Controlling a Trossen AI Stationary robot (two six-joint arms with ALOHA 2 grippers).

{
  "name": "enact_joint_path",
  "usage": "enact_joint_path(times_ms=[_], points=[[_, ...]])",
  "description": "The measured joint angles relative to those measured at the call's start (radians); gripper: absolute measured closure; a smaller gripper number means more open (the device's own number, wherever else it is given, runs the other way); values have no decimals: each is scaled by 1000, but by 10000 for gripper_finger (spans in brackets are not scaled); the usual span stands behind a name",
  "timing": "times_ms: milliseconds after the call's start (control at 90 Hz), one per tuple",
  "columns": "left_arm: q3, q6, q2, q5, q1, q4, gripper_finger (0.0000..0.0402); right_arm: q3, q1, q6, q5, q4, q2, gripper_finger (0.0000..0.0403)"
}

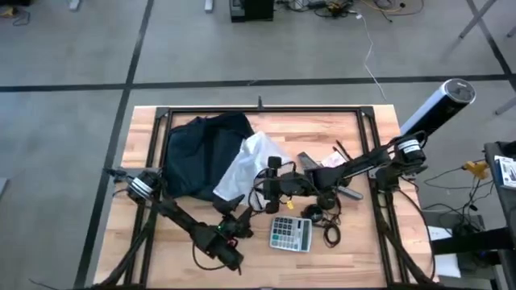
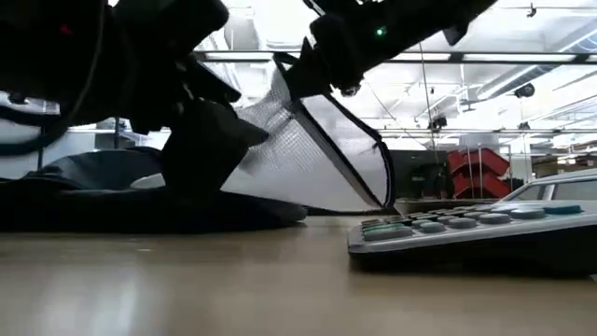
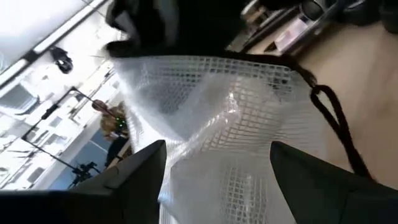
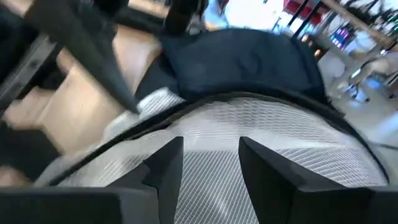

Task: Unpack backpack
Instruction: Put the white calculator into the white zipper pouch

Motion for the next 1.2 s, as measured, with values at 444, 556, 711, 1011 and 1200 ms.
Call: enact_joint_path(times_ms=[444,556,711,1011,1200], points=[[-142,-409,-150,8,28,-346,125,37,105,141,25,-129,-3,252],[-151,-362,-214,109,5,-350,125,11,109,145,96,-51,16,262],[-146,-198,-278,210,-5,-194,125,-5,96,93,106,-25,41,277],[-146,300,-245,258,-2,317,125,-3,166,21,161,-315,-92,288],[-151,335,-240,382,3,356,125,-7,229,221,247,-715,-186,274]])
